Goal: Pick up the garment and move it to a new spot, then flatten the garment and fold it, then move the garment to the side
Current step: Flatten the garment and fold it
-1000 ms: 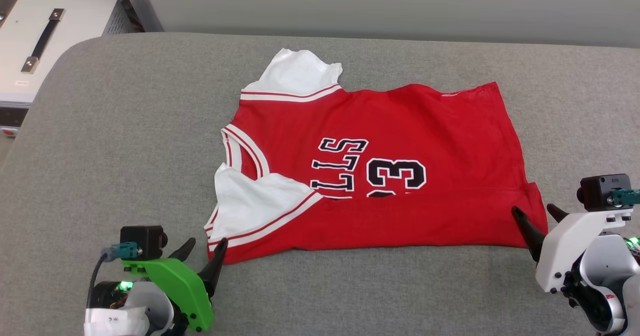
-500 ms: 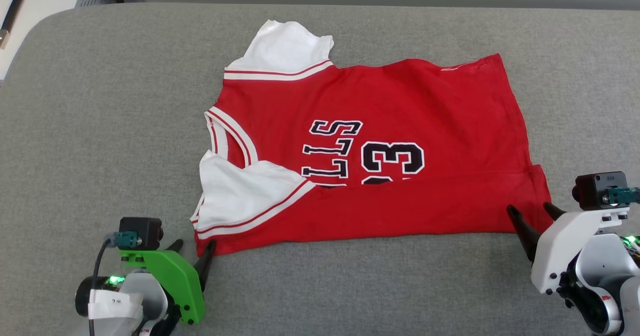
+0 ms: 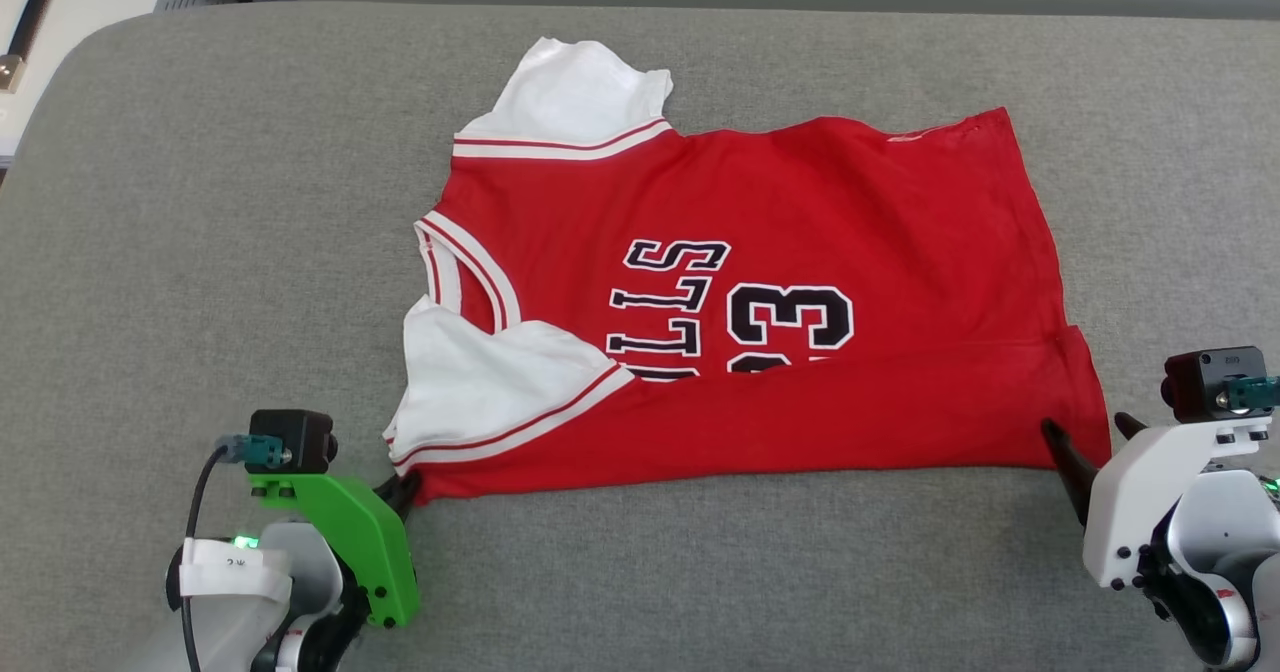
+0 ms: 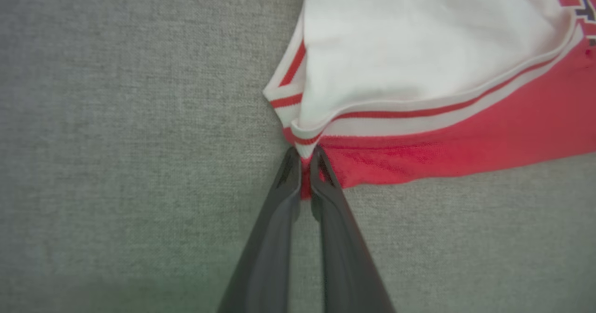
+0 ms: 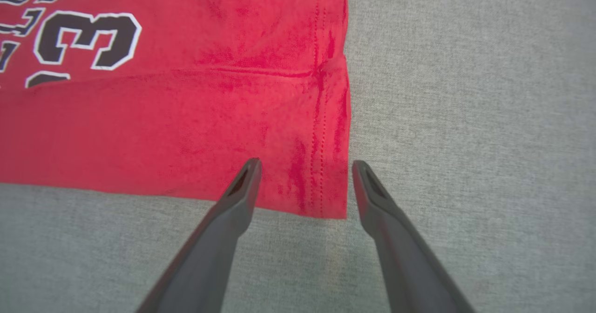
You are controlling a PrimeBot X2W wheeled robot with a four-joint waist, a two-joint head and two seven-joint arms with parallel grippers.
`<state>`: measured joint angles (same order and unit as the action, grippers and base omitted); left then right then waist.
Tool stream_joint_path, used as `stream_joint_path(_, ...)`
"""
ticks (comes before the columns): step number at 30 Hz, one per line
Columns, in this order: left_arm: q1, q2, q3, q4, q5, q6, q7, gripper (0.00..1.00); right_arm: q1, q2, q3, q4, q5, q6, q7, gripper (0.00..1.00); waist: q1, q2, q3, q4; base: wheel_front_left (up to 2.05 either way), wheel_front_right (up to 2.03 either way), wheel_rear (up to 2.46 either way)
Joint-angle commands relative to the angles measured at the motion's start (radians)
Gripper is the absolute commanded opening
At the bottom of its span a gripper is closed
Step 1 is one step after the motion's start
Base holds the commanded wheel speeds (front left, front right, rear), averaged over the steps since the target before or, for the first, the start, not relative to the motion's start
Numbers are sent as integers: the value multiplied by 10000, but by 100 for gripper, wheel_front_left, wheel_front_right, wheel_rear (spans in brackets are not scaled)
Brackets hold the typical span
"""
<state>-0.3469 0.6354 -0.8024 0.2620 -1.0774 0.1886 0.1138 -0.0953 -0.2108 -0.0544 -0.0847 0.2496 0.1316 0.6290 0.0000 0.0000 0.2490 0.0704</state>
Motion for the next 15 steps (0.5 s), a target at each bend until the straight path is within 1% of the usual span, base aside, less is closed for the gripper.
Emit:
stream_joint_path(1, 361, -106, -125, -78, -162, -89, 35, 0, -151, -128, -61, 114, -203, -9, -37, 100, 0, 0, -131, 151, 0, 0, 0)
stream_joint_path(4, 439, 18, 102, -596, -304, -108, -168, 0, -241, -76, -222, 354, -329, -9, -27, 100, 0, 0, -198, 269, 0, 0, 0)
stream_joint_path(10, 535, 272, 322, -1558, -309, 35, -391, 0, -502, 100, -590, 1011, -764, -9, 144, 100, 0, 0, -110, 455, 0, 0, 0)
stream_joint_path(15, 563, 373, 368, -2011, -352, 42, -375, 0, -719, 195, -715, 1577, -1077, -9, 230, 100, 0, 0, 77, 531, 0, 0, 0)
